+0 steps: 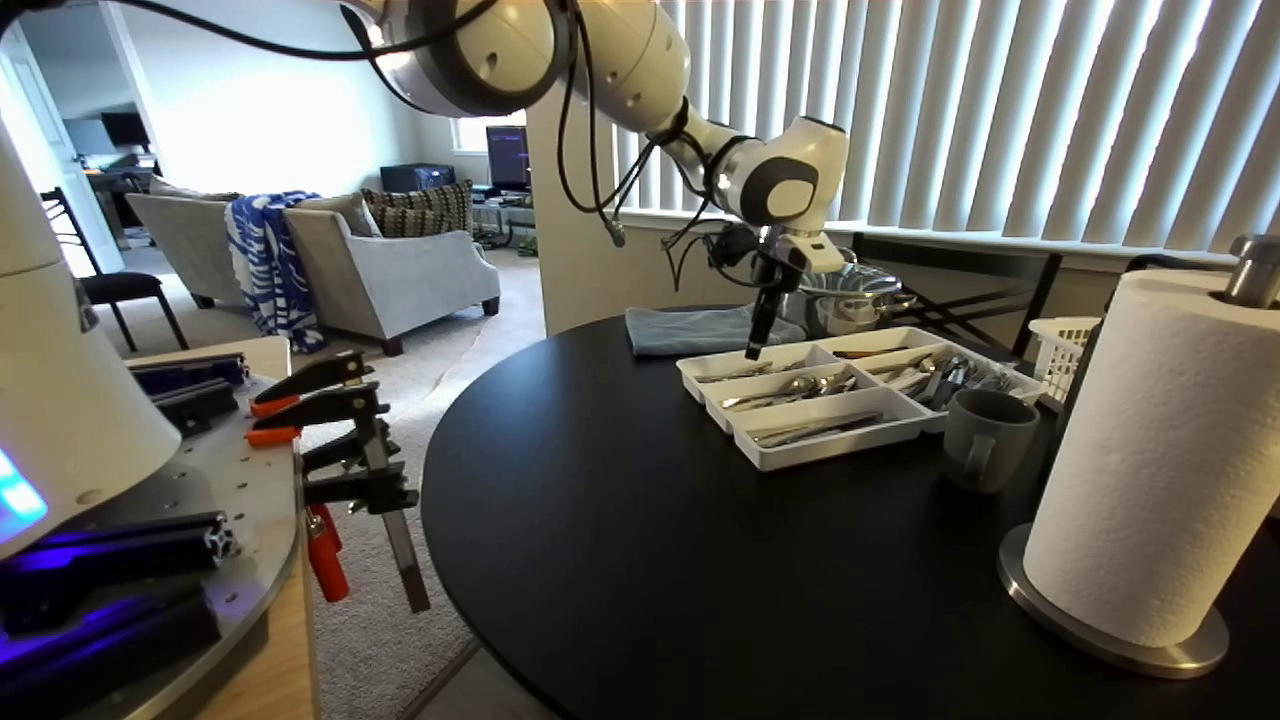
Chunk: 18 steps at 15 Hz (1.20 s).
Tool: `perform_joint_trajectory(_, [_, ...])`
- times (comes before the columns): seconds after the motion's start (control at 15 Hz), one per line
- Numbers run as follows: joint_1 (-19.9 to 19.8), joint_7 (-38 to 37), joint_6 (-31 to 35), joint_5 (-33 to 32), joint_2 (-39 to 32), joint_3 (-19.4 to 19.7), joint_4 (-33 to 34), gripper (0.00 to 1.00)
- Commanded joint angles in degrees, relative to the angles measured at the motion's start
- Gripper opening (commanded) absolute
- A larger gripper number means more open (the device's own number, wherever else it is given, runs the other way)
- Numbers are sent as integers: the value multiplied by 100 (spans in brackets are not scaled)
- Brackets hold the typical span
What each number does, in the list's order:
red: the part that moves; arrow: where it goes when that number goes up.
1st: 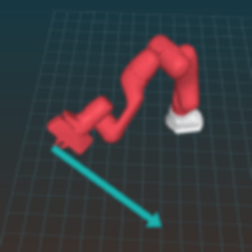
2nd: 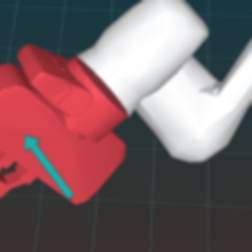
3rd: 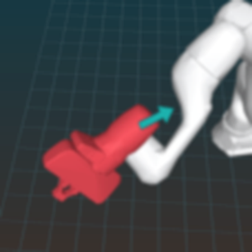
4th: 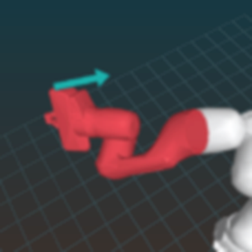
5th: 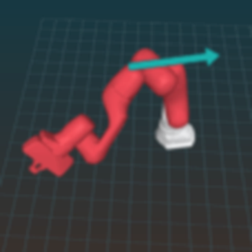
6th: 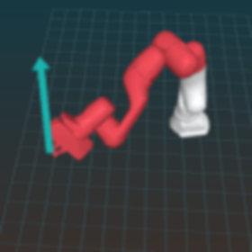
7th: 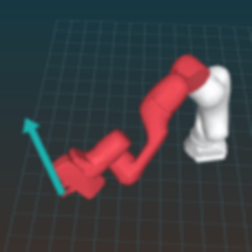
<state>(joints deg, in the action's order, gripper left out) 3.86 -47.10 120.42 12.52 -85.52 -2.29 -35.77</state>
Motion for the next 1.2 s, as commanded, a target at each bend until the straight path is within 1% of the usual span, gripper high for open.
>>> perform_joint_trajectory(0.0, [59,-333,488,-4,0,65,-287,100])
perform_joint_trajectory(0.2, [82,-279,679,-18,-3,64,-412,100])
perform_joint_trajectory(0.47, [123,-234,682,-75,-5,115,-475,100])
perform_joint_trajectory(0.93, [251,-732,718,-258,-5,441,-539,100])
perform_joint_trajectory(1.13, [359,-871,553,-423,-5,544,-494,100])
